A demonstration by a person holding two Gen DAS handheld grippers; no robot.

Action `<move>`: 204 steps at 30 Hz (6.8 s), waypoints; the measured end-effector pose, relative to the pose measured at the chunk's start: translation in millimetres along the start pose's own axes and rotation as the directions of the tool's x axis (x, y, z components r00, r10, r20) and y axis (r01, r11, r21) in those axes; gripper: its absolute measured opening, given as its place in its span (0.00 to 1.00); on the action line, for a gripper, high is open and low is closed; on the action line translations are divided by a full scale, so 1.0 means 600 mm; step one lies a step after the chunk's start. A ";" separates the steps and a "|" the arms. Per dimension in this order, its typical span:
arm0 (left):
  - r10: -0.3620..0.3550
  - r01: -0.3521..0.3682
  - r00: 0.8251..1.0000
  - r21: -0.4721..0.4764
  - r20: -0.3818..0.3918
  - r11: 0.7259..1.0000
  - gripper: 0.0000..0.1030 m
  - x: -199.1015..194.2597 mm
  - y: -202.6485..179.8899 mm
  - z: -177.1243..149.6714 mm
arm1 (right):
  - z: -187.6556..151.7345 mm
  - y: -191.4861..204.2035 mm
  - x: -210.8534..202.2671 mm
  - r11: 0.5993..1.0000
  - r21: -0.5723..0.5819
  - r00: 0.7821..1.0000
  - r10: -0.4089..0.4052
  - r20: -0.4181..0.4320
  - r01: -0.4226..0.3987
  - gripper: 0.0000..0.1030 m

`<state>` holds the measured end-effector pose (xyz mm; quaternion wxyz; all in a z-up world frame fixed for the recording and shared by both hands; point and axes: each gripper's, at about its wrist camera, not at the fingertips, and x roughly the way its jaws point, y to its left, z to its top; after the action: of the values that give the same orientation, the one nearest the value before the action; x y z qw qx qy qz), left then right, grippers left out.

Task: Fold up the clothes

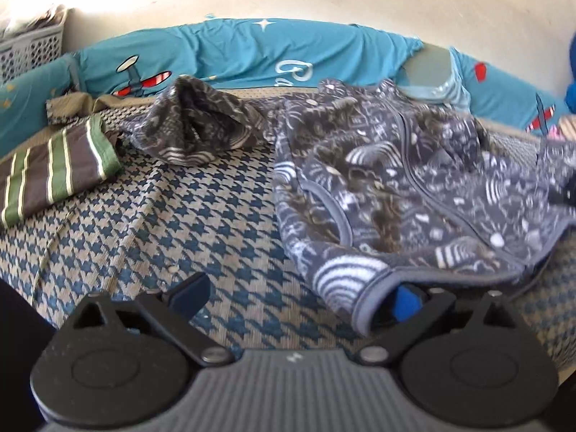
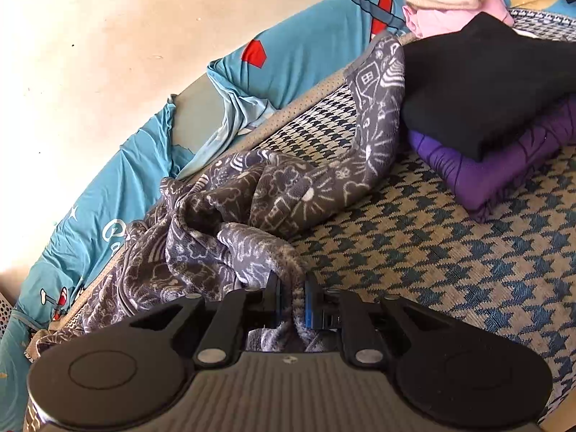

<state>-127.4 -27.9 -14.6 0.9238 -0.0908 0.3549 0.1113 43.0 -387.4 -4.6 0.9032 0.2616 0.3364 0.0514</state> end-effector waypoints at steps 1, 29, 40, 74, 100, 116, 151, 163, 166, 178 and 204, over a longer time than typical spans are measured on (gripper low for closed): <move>-0.008 0.007 1.000 -0.019 -0.002 1.000 0.98 0.000 0.006 0.003 | 0.000 -0.002 0.001 1.000 0.001 1.000 0.001 -0.003 -0.001 0.12; 0.109 -0.109 0.993 0.005 0.043 0.994 1.00 0.036 -0.015 0.028 | -0.014 -0.007 -0.032 0.999 0.018 0.999 -0.042 -0.006 0.042 0.34; 0.129 -0.123 0.990 -0.098 0.060 0.988 1.00 0.039 0.016 0.068 | -0.067 0.027 -0.089 0.975 -0.215 0.997 -0.073 -0.039 0.063 0.42; 0.162 -0.155 0.986 -0.171 0.027 0.973 1.00 0.043 0.030 0.063 | -0.087 0.086 -0.089 0.897 -0.375 0.966 -0.172 0.191 0.234 0.53; 0.391 -0.387 0.914 -0.057 0.104 0.920 1.00 0.018 0.009 0.044 | -0.064 0.064 -0.055 0.810 -0.292 0.848 -0.414 0.332 0.509 0.54; 0.425 -0.389 0.901 -0.266 0.090 0.882 1.00 -0.120 0.069 0.075 | -0.078 0.091 -0.151 0.802 -0.412 0.884 -0.284 0.372 0.431 0.75; 0.323 -0.326 0.944 -0.049 -0.065 0.944 1.00 -0.119 0.028 0.032 | -0.125 0.070 -0.204 0.771 -0.487 0.912 -0.365 0.188 0.410 0.80; 0.311 -0.320 0.942 -0.054 -0.126 0.946 1.00 -0.131 0.034 0.025 | -0.136 0.068 -0.239 0.776 -0.512 0.928 -0.340 0.150 0.367 0.83; 0.311 -0.321 0.941 -0.065 -0.134 0.945 1.00 -0.136 0.038 0.021 | -0.140 0.069 -0.242 0.778 -0.523 0.936 -0.319 0.147 0.348 0.85; 0.269 -0.271 0.963 -0.109 -0.032 0.956 1.00 -0.183 0.031 0.025 | -0.145 0.083 -0.259 0.801 -0.532 0.960 -0.193 0.203 0.274 0.77; 0.041 -0.037 0.984 0.026 -0.173 0.999 1.00 0.005 -0.067 -0.005 | -0.170 0.097 -0.119 0.836 -0.536 0.981 -0.184 -0.068 0.120 0.46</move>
<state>-116.3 -67.0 -15.3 0.8880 -0.0827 0.4369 0.1172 -71.6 -312.3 1.4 0.9202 -0.0284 0.3811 0.0853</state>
